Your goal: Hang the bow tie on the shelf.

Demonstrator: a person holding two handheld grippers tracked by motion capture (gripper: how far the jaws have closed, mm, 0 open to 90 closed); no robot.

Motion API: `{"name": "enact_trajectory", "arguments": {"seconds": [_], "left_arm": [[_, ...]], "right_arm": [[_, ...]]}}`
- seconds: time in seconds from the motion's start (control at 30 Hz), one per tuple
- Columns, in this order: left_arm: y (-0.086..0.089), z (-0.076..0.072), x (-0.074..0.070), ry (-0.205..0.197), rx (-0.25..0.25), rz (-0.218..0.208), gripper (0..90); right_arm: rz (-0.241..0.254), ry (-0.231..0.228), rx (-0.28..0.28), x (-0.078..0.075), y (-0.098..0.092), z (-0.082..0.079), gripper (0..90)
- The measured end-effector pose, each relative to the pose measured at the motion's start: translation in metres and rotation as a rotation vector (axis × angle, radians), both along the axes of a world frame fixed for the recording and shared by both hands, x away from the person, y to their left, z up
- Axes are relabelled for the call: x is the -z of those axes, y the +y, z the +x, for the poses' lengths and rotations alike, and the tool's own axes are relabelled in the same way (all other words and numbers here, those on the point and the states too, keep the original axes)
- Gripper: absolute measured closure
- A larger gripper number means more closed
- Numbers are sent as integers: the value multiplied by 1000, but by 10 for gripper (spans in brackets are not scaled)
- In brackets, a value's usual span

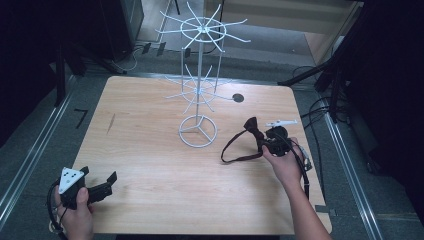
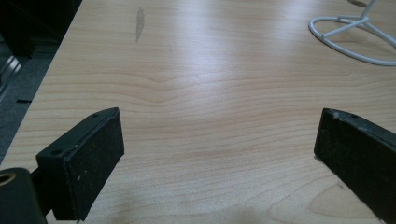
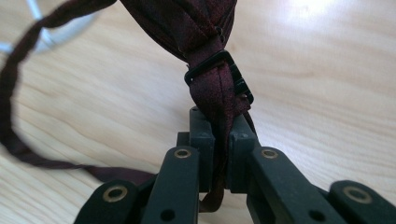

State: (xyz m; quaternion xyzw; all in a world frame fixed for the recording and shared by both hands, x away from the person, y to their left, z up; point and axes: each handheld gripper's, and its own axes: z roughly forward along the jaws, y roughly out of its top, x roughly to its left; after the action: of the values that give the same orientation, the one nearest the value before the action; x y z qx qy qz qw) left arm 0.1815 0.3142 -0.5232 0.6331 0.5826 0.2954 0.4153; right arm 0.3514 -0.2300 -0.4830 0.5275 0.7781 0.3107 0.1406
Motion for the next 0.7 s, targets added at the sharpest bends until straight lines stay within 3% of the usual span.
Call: {"name": "enact_trajectory", "arguments": {"seconds": [0.03,0.07,0.23,0.5,0.53,0.7], "left_arm": [[0,0,0,0,0,0,18],[0,0,0,0,1,0,18],[0,0,0,1,1,-2,18],[0,0,0,0,1,-1,19],[0,0,0,1,2,2,19],[0,0,0,1,3,2,19]], "right_arm": [[0,0,0,0,0,0,856],[15,-48,-4,-6,2,-4,856],[60,-136,2,-21,7,-12,855],[84,-220,-28,-41,20,-19,855],[92,-250,-25,-47,24,-21,854],[114,-287,-25,-60,30,-23,854]]}}
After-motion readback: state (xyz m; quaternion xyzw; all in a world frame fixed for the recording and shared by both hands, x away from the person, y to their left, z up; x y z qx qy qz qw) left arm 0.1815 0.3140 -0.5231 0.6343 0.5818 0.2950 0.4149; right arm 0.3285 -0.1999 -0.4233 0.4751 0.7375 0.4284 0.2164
